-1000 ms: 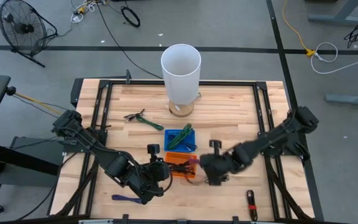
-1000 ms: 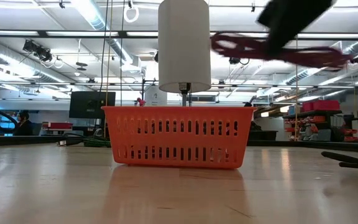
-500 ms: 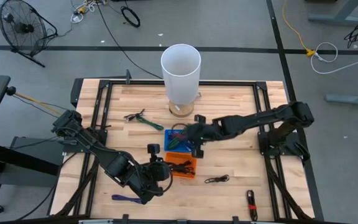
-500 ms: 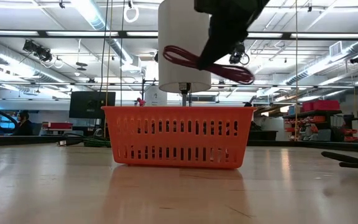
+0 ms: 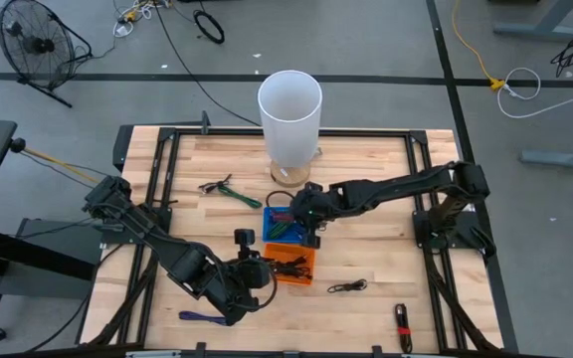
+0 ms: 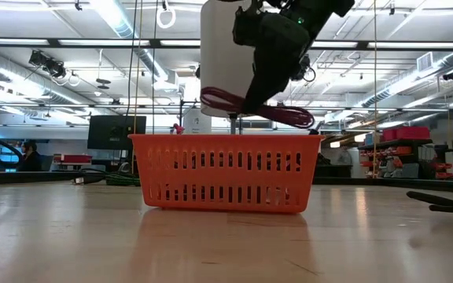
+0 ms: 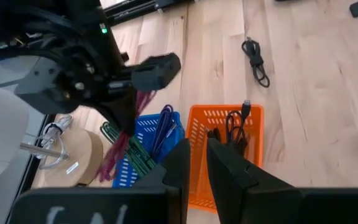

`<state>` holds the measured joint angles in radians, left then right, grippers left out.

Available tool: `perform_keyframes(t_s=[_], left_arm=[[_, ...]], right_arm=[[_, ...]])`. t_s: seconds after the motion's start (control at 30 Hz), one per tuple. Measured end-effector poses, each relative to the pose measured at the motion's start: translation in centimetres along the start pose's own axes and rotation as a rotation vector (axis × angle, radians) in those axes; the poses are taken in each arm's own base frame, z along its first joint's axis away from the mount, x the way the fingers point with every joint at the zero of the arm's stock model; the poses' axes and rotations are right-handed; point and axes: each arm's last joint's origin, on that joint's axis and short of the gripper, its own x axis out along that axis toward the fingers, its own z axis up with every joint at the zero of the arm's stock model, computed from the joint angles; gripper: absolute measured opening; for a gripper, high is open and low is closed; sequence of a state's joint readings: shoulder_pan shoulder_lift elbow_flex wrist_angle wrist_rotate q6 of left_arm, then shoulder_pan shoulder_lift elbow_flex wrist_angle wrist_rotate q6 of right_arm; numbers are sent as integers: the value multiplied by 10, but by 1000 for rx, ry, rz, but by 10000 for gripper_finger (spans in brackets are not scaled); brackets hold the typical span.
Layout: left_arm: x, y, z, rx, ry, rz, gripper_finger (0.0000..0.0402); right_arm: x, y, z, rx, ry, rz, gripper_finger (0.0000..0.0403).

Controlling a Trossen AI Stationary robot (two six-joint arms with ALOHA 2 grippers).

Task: Pick & Place USB Port
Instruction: Put the pink charger cable into the blue bin, then put the black charger cable into the orange bin

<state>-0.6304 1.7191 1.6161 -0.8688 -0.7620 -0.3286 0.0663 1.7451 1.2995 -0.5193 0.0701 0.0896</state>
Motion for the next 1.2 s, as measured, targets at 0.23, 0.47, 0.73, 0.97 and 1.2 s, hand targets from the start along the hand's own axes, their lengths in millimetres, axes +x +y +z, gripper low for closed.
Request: perform_keyframes(t_s=[0.23,0.47,0.73,0.97,1.2], left_arm=[[0,0,0,-2,-1,1,57],[0,0,0,-3,-3,0,57],[0,0,0,-3,-2,0,57],[0,0,0,-3,-2,0,57],[0,0,0,-3,-2,0,57]], right_arm=[[16,2,-2,6,14,15,6],[36,4,-4,6,33,52,6],[44,2,-6,11,40,56,11],[44,3,-3,11,10,86,64],[44,3,-2,21,7,84,103]])
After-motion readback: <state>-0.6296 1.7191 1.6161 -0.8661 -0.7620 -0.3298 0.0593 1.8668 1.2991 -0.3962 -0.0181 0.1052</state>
